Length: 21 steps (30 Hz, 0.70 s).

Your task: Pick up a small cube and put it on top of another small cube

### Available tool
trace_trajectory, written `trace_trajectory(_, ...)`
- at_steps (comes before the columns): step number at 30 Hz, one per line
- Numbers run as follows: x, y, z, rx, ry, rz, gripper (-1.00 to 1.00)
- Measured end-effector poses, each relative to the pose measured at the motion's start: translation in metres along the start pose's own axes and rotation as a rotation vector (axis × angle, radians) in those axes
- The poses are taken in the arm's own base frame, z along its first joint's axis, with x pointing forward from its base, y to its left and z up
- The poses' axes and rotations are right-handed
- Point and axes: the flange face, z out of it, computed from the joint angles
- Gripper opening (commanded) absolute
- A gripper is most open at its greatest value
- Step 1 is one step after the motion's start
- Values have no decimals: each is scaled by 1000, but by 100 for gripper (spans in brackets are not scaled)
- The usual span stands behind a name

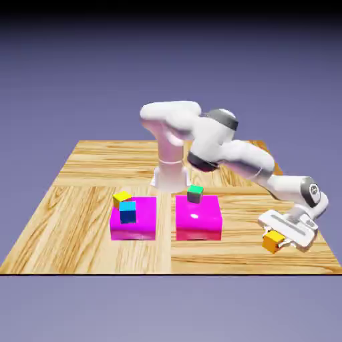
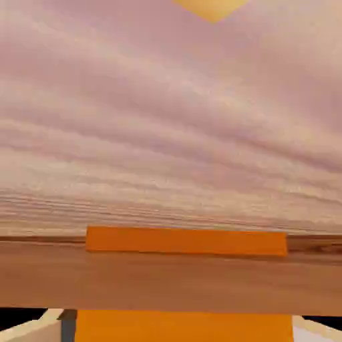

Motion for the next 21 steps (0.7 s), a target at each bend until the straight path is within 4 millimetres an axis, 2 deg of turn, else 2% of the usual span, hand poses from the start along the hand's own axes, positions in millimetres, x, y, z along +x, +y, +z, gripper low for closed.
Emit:
trace_trajectory(4, -4, 5, -13, 2, -6, 1, -100)
trace_trajectory(9, -19, 30, -34, 45, -1, 59, -100)
trace_trajectory(15, -87, 44, -36, 122, 34, 60, -100)
trace_trajectory(21, -155, 39, -29, 169, 35, 65, -100)
